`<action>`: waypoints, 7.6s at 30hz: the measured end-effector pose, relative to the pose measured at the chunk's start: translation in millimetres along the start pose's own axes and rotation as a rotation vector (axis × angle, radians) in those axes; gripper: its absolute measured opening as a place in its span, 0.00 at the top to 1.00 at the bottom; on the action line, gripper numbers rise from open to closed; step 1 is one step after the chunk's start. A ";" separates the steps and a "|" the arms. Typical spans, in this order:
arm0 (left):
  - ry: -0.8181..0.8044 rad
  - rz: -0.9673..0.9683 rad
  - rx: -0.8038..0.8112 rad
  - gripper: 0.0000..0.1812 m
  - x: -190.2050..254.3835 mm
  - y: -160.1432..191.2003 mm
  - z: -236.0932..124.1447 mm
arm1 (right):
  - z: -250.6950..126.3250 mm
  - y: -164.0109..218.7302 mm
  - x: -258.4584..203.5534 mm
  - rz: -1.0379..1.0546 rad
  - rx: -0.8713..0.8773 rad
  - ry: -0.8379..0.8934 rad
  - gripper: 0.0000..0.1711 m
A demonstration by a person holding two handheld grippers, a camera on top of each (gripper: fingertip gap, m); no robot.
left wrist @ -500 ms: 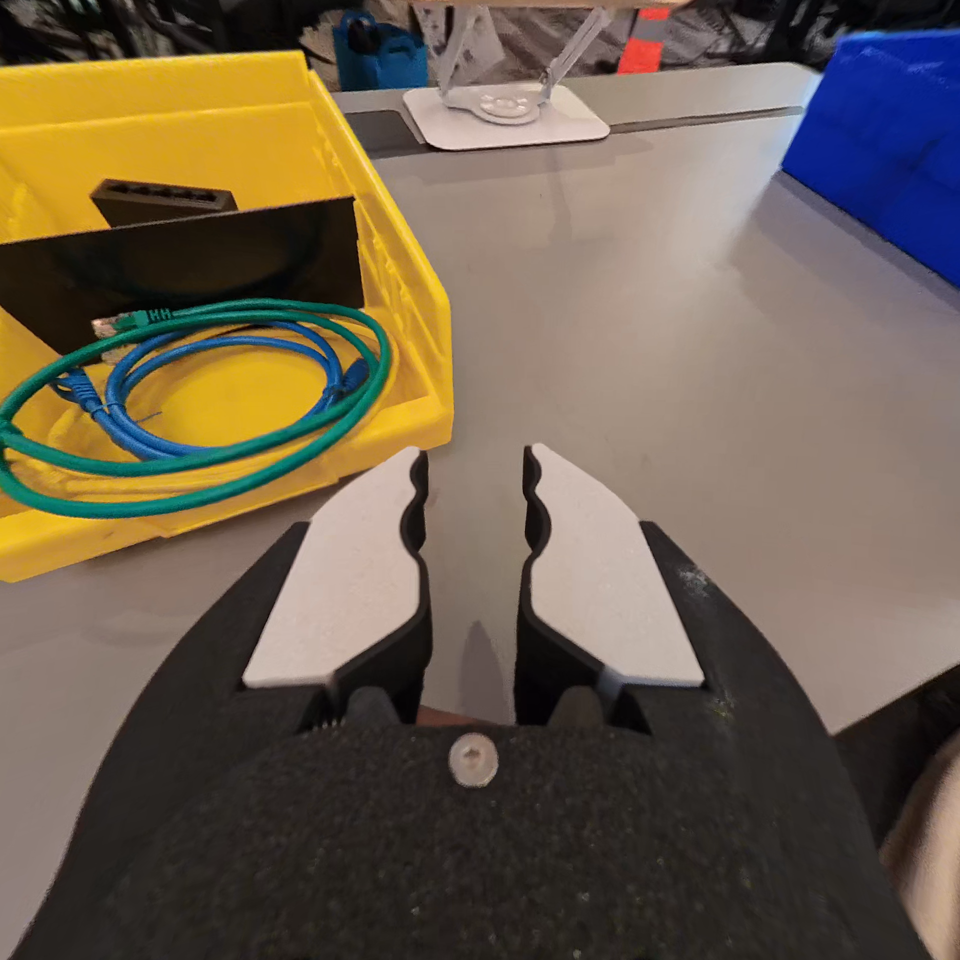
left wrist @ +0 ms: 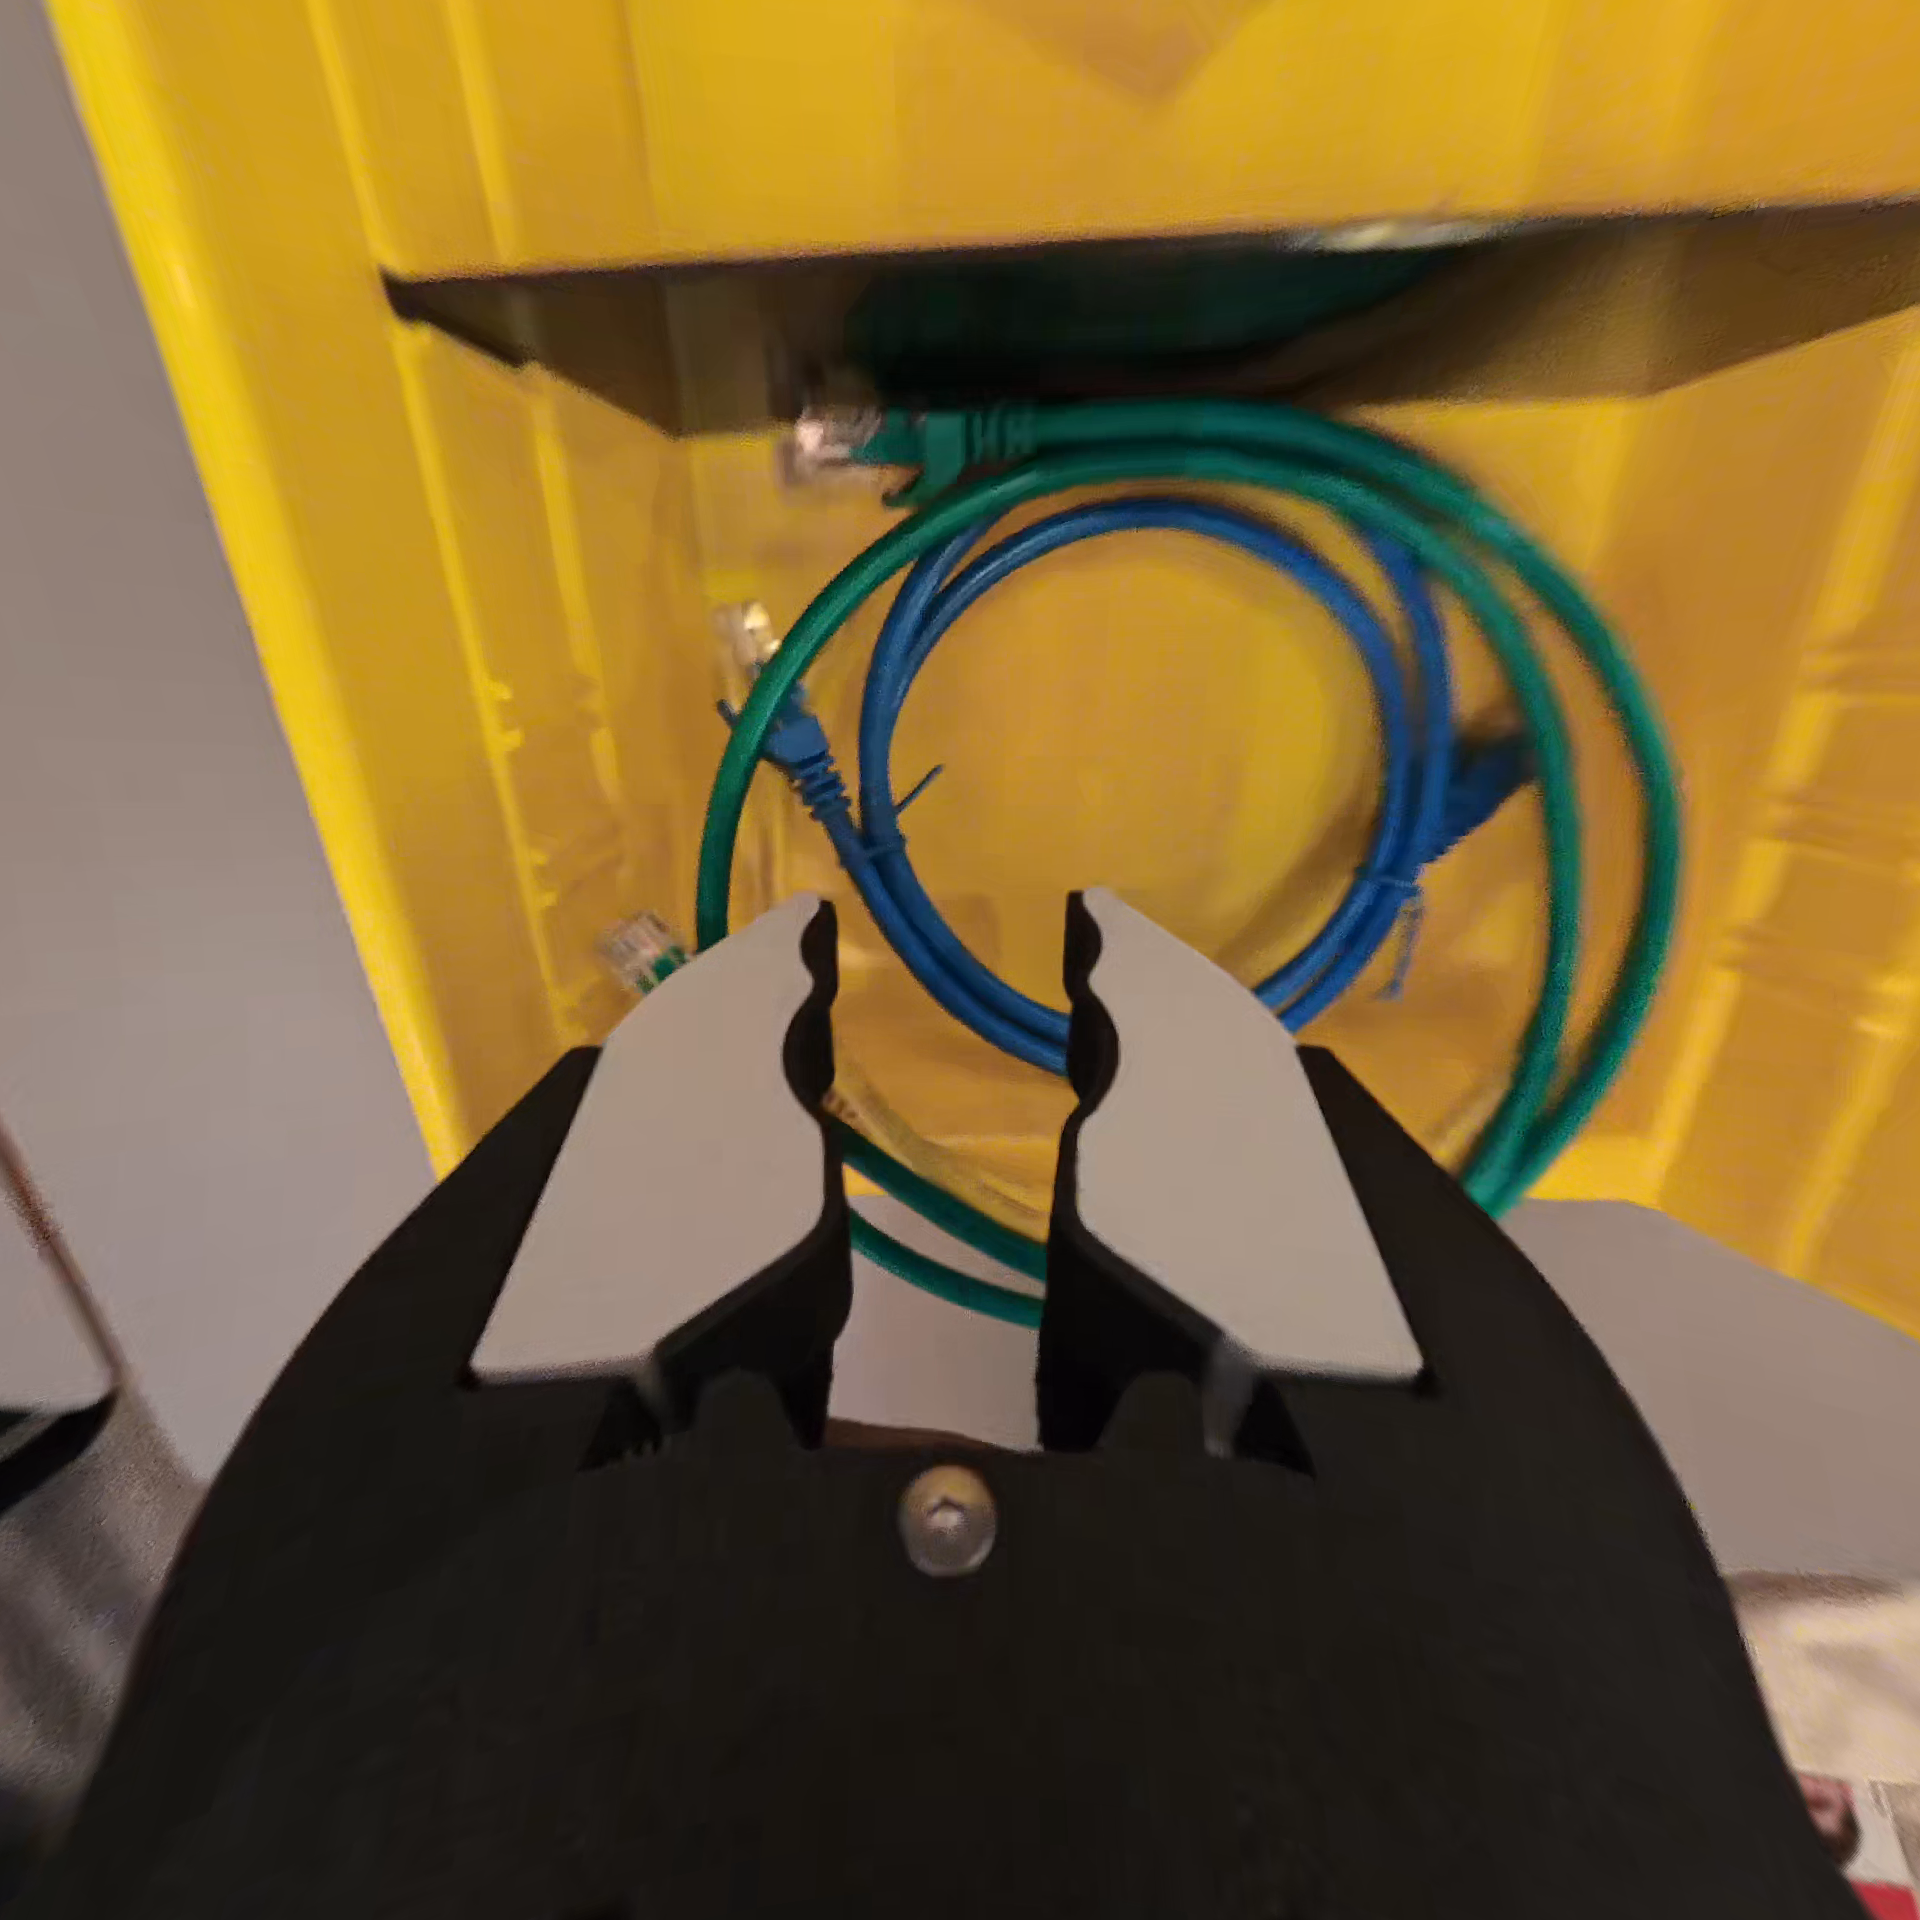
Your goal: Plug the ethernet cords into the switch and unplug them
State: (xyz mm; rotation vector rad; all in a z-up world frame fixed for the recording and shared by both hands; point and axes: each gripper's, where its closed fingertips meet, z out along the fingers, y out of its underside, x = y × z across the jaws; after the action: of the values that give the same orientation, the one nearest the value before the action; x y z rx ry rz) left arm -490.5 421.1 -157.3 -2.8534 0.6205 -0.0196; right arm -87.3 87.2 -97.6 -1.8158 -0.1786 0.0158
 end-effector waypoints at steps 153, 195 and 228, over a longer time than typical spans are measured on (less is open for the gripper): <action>-0.097 1.564 1.415 0.97 344.5 96.6 -96.6 | 64.6 -56.5 -146.3 0.128 -0.319 -1.508 0.95; -0.604 1.688 1.577 0.97 347.3 98.3 -110.6 | 52.3 -35.2 -133.8 0.358 -0.411 -1.599 0.81; -0.592 1.657 1.448 0.97 337.2 82.7 -91.4 | 57.5 -53.1 -119.7 0.158 -0.268 -1.400 0.87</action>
State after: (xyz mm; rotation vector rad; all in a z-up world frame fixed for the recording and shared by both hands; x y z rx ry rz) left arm -222.7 189.7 -97.6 -0.4622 1.5833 0.4017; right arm -217.6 139.6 -70.9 -1.7648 -1.0401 1.4357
